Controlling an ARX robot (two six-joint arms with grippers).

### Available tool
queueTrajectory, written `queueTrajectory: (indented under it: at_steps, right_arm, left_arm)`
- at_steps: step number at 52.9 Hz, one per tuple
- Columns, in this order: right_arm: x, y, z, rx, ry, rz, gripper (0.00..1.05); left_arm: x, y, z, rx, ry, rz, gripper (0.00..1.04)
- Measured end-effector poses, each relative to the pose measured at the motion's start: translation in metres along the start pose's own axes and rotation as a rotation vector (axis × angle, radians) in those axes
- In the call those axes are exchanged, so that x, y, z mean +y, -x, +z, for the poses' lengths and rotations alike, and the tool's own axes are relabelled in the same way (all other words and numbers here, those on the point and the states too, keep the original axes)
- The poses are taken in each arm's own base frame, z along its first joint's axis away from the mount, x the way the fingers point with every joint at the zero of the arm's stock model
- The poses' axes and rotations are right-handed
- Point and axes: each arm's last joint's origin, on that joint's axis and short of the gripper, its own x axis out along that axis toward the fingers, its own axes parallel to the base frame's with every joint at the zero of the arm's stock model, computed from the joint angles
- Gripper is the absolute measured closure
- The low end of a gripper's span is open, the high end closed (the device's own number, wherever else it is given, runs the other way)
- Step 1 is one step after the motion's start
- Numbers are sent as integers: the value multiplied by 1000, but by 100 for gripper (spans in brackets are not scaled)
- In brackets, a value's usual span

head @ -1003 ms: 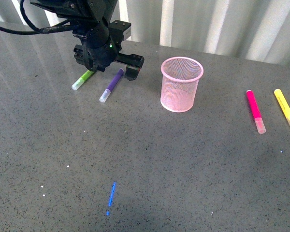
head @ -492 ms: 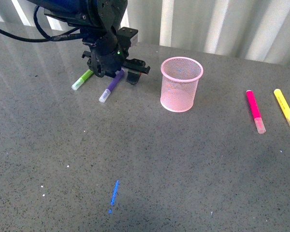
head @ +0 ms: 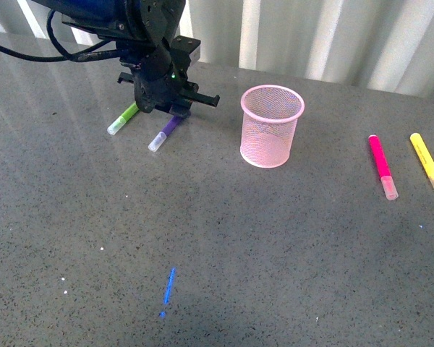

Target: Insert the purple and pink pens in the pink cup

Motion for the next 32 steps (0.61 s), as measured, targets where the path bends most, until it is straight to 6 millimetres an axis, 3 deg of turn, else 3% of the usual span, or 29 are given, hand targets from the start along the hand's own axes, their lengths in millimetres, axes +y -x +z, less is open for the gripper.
queueTrajectory:
  at_steps: [18, 24, 32]
  right_arm:
    - [0, 0, 0, 0, 0, 0, 7]
    - [0, 0, 0, 0, 0, 0, 7]
    - [0, 0, 0, 0, 0, 0, 7]
  left_arm:
    - [5, 6, -5, -53, 6, 13, 92]
    - [18, 26, 1, -113, 18, 48, 92]
    - [53, 78, 19, -284, 145, 136, 93]
